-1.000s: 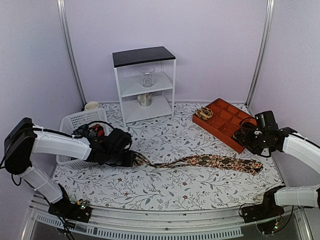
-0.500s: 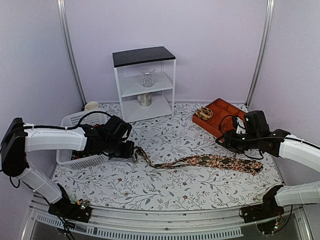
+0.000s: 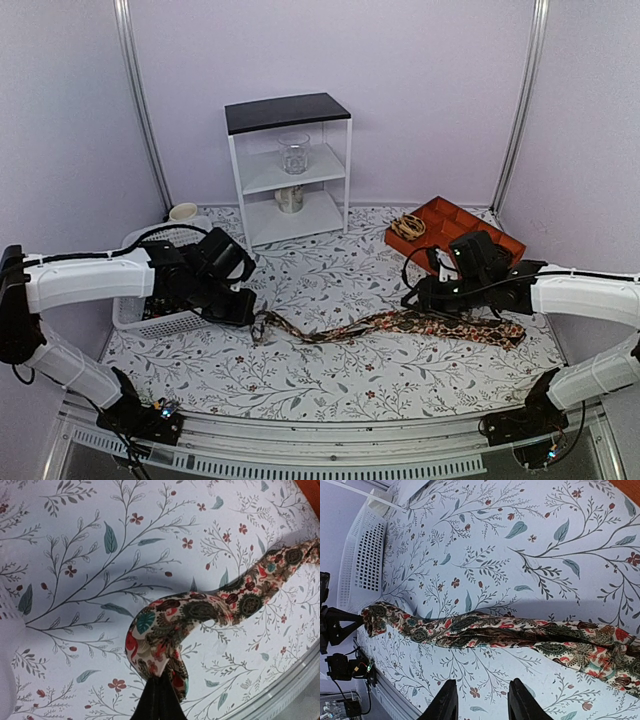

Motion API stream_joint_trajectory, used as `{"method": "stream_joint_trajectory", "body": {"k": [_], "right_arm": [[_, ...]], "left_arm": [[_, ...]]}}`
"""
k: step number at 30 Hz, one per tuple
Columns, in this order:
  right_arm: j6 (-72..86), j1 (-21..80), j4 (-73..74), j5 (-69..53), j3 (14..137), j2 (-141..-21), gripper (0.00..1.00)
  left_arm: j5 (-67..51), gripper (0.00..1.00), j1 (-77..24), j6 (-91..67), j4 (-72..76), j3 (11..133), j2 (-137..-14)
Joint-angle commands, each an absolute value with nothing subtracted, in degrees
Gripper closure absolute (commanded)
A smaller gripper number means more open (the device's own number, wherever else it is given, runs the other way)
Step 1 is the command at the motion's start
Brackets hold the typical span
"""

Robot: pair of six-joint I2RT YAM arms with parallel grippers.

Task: Roll the ties
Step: Flatten out the tie at the center of the board.

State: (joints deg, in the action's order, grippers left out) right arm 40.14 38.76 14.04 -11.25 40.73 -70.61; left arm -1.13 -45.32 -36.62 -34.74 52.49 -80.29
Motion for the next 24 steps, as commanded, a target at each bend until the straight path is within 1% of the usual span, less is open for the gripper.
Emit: {"method": "stream_joint_trajectory", "body": {"k": [1, 4, 8, 15, 22, 24], "right_arm": [[40.0, 39.5, 12.4, -9.3, 41.9, -74.7, 0.66], [40.5, 39.5, 12.5, -6.0, 41.6, -77.7, 0.69], [40.8, 39.1, 12.4, -1.8, 41.6, -81.1, 0.7], [39.9, 35.0, 11.1, -2.1, 41.2, -89.0, 0.72], [38.5, 33.2, 10.5, -1.1, 41.5, -92.9, 0.73], [38.2, 33.0, 10.6, -1.1, 41.9, -93.6, 0.72]], "left_arm": [[-2.4, 1.0, -45.1, -35.9, -42.2, 52.4, -79.0], [-1.1, 1.0, -44.8, -35.9, -44.6, 53.2, -80.0], [-0.6, 1.0, -43.8, -35.7, -45.8, 54.0, -82.0], [-0.1, 1.0, -41.6, -35.0, -45.8, 53.7, -84.4], [2.1, 1.0, -39.5, -34.3, -46.0, 56.1, -85.6], [4.7, 0.95, -38.8, -34.9, -47.0, 57.9, -85.4]]}}
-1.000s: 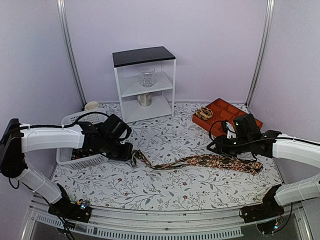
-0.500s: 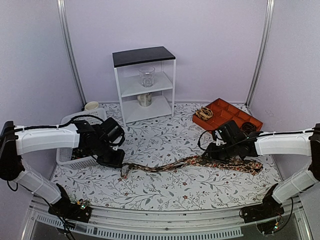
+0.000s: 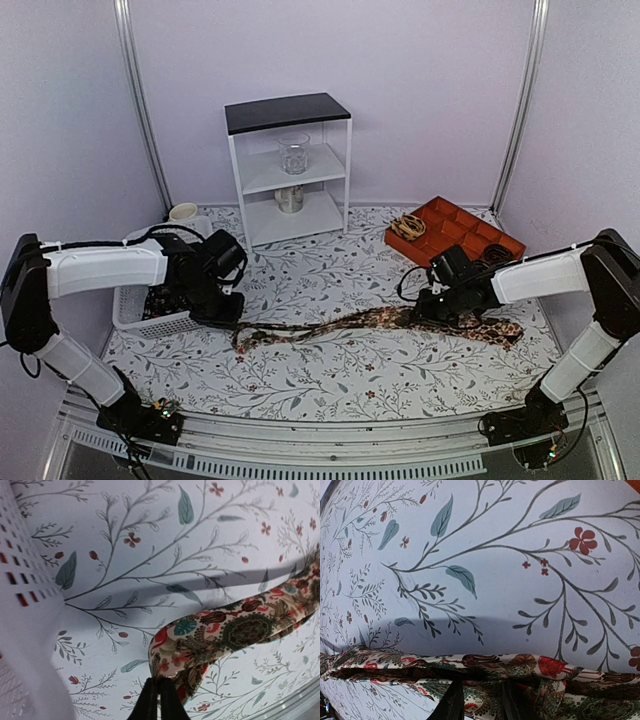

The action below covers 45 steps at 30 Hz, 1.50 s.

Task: Roll the ties
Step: Flatten out the tie at the center of the board.

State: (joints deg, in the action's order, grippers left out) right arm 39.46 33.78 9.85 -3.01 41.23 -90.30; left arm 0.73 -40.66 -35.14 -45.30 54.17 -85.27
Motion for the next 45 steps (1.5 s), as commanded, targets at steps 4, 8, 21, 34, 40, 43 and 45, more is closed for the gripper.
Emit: {"method": "stream_joint_trajectory", "body": {"k": [4, 8, 21, 34, 40, 43, 45], "right_arm": [[38.1, 32.5, 10.6, -1.7, 42.5, -94.6, 0.72], [38.3, 31.5, 10.6, -2.2, 42.8, -95.3, 0.73], [37.9, 30.5, 11.0, -2.2, 43.0, -94.7, 0.72], [37.9, 30.0, 11.4, -2.0, 42.8, -93.1, 0.72], [38.0, 29.8, 11.6, -1.9, 42.3, -92.9, 0.72], [38.4, 29.6, 12.2, -1.9, 42.1, -92.6, 0.73], [38.9, 29.5, 12.8, -1.8, 41.8, -91.7, 0.72]], "left_arm": [[6.9, 0.83, -38.2, -35.5, -47.4, 60.8, -83.2], [3.9, 0.76, -38.6, -34.7, -45.9, 59.8, -80.3], [0.8, 0.59, -43.1, -34.9, -39.9, 49.4, -80.5], [4.9, 0.49, -44.3, -29.9, -37.8, 50.1, -88.5], [5.9, 0.63, -44.5, -29.0, -37.4, 50.6, -89.8], [3.9, 0.95, -44.7, -29.4, -38.3, 50.7, -88.6], [1.9, 1.0, -45.1, -30.1, -39.5, 50.6, -87.0]]}}
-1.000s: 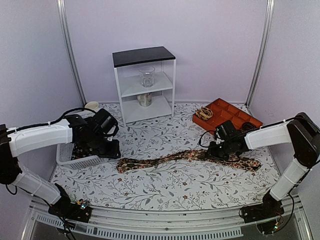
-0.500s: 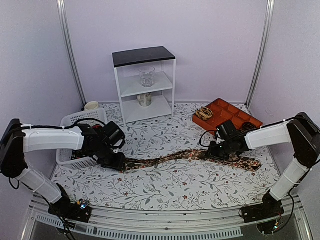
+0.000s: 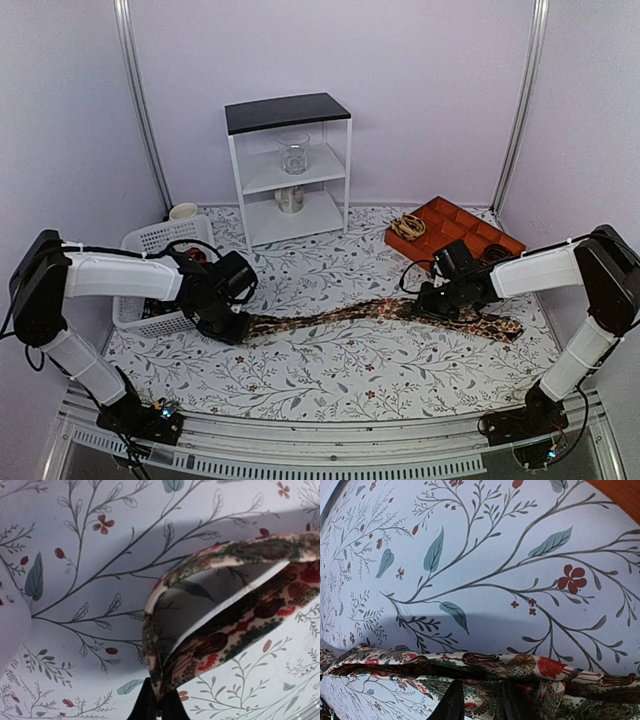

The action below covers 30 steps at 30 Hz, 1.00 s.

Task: Roll the ties
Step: Flatten out the tie at the center of the board.

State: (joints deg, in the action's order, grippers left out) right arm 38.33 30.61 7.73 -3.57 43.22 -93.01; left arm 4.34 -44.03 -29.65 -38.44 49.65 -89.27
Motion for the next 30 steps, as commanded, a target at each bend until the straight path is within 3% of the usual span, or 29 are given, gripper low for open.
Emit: {"method": "stream_joint_trajectory", "body": {"k": [1, 13, 27, 30], "right_arm": [[39.1, 29.5, 13.3, -1.7, 41.6, -91.3, 0.73], [43.3, 29.6, 19.3, -3.0, 38.5, -83.9, 0.72], [43.2, 29.6, 19.5, -1.0, 40.4, -88.7, 0.72], [42.7, 29.5, 19.2, -0.4, 40.6, -88.7, 0.72]], "left_arm": [[1.2, 1.0, -45.3, -30.9, -40.4, 50.6, -86.1], [-17.1, 1.0, -47.4, -40.9, -45.3, 47.7, -70.7], [-14.3, 1.0, -43.8, -38.9, -56.0, 44.5, -72.9], [-12.2, 0.9, -43.3, -38.5, -56.9, 45.9, -75.3]]}}
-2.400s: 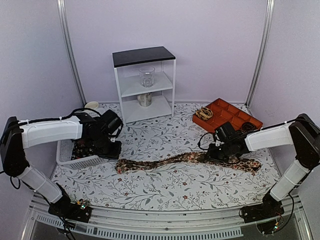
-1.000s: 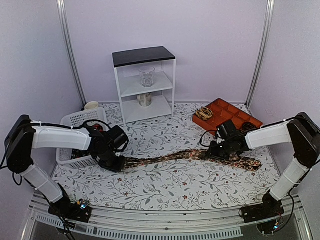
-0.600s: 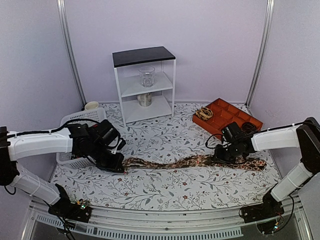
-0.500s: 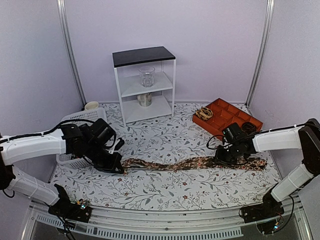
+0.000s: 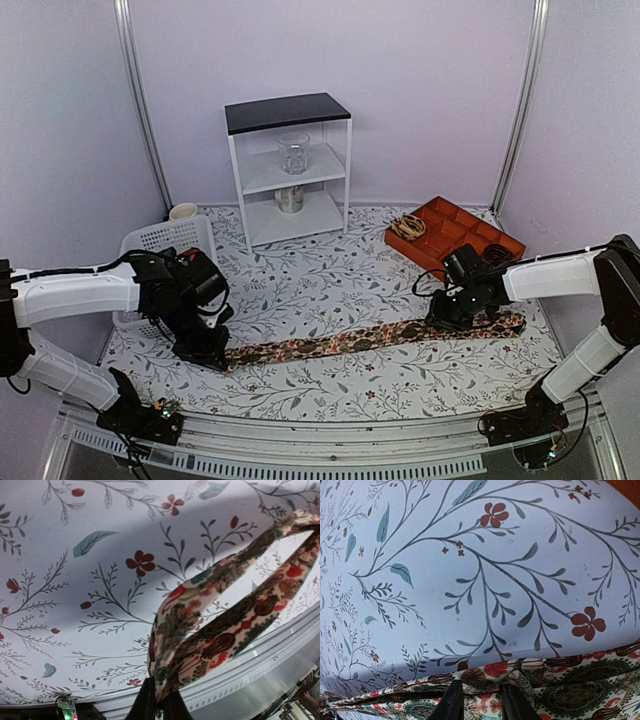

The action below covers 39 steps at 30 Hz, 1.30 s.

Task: Roll the ties
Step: Flatten out the tie at the center of the board, then adjust the tie at the center of the board.

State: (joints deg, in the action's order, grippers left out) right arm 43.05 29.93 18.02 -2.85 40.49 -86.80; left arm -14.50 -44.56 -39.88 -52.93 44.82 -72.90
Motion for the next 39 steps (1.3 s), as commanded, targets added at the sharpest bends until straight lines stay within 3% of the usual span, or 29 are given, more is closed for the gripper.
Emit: {"method": "stream_joint_trajectory", "body": {"k": [1, 6, 15, 27, 31, 34, 39], "right_arm": [[42.6, 29.5, 19.3, 0.0, 40.6, -88.6, 0.72], [42.3, 29.6, 20.1, 1.6, 40.9, -87.7, 0.72], [42.5, 29.5, 20.9, 0.6, 42.1, -85.7, 0.72], [49.3, 29.6, 24.9, 4.4, 41.0, -78.1, 0.73], [51.1, 26.9, 24.5, 9.6, 39.4, -80.5, 0.87], [52.2, 24.1, 24.4, 9.0, 38.8, -82.6, 1.0], [61.2, 22.2, 25.8, 12.9, 35.9, -82.1, 1.0]], "left_arm": [[-11.4, 0.87, -43.1, -38.3, -57.3, 46.5, -76.0], [-5.7, 0.73, -41.3, -37.6, -58.6, 49.4, -79.2], [0.5, 0.83, -40.9, -39.7, -57.8, 54.6, -81.1], [-10.4, 0.9, -47.8, -45.1, -33.6, 46.9, -77.6], [-7.9, 1.0, -48.0, -46.0, -29.4, 43.2, -80.3], [-4.8, 1.0, -48.1, -46.6, -30.1, 41.4, -82.2], [-0.1, 1.0, -48.0, -46.6, -31.6, 39.2, -82.6]]}}
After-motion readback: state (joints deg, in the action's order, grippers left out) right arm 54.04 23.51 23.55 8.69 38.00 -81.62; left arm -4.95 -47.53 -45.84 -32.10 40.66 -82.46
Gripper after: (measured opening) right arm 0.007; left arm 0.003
